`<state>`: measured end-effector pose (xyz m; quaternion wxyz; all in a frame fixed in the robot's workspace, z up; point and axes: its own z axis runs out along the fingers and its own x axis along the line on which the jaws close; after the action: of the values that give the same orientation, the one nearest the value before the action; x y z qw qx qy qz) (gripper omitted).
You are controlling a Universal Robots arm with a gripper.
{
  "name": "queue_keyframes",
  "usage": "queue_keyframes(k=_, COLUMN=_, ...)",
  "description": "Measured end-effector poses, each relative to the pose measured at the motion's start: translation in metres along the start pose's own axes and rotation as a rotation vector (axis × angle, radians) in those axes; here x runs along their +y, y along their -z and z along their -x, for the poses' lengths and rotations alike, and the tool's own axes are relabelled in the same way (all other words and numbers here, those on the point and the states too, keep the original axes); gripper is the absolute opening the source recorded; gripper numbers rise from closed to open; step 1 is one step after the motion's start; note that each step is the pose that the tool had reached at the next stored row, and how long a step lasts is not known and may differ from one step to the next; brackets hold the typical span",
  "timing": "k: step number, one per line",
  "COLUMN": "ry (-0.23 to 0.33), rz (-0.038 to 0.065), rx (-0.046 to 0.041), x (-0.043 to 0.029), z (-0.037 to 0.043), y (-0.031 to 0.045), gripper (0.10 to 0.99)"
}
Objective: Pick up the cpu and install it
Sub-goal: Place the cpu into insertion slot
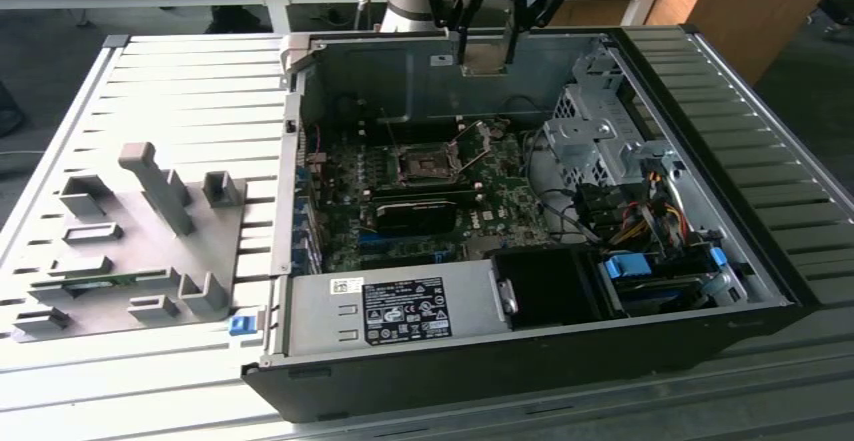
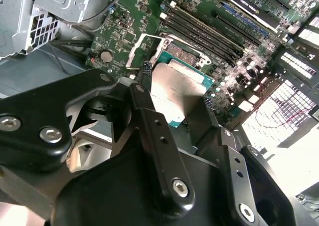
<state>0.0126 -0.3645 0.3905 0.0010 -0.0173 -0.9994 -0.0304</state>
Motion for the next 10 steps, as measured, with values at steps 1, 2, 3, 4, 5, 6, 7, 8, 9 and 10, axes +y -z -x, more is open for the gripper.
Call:
queue_keyframes(k=1, ry=-0.001, rz=0.0, rx=0.0, x=0.0, z=0.0, y=-0.0001, gripper=0.529)
queue_keyframes(k=2, ry=-0.001, rz=0.0, rx=0.0, x=0.0, z=-0.0001, y=-0.0001, gripper=0.529)
queue_keyframes(k=3, ry=-0.001, rz=0.0, rx=-0.0001, x=0.0, z=-0.0001, y=-0.0002, gripper=0.529)
queue_keyframes(k=4, ry=-0.002, rz=0.0, rx=-0.0001, x=0.0, z=-0.0001, y=-0.0002, gripper=0.529)
queue_keyframes(k=5, ry=-0.004, rz=0.0, rx=-0.0002, x=0.0, z=-0.0003, y=-0.0005, gripper=0.529)
queue_keyframes(k=6, ry=-0.005, rz=0.0, rx=-0.0003, x=-0.0001, z=-0.0008, y=-0.0008, gripper=0.529)
queue_keyframes(k=7, ry=-0.006, rz=0.0, rx=-0.0003, x=-0.0001, z=-0.0009, y=-0.0009, gripper=0.529)
queue_keyframes(k=8, ry=-0.006, rz=0.0, rx=-0.0004, x=-0.0001, z=-0.0009, y=-0.001, gripper=0.529)
queue_keyframes(k=9, ry=-0.006, rz=0.0, rx=-0.0004, x=-0.0001, z=-0.0009, y=-0.0011, gripper=0.529)
queue_keyframes(k=10, ry=-0.006, rz=0.0, rx=-0.0004, x=-0.0001, z=-0.0009, y=-0.0011, gripper=0.529)
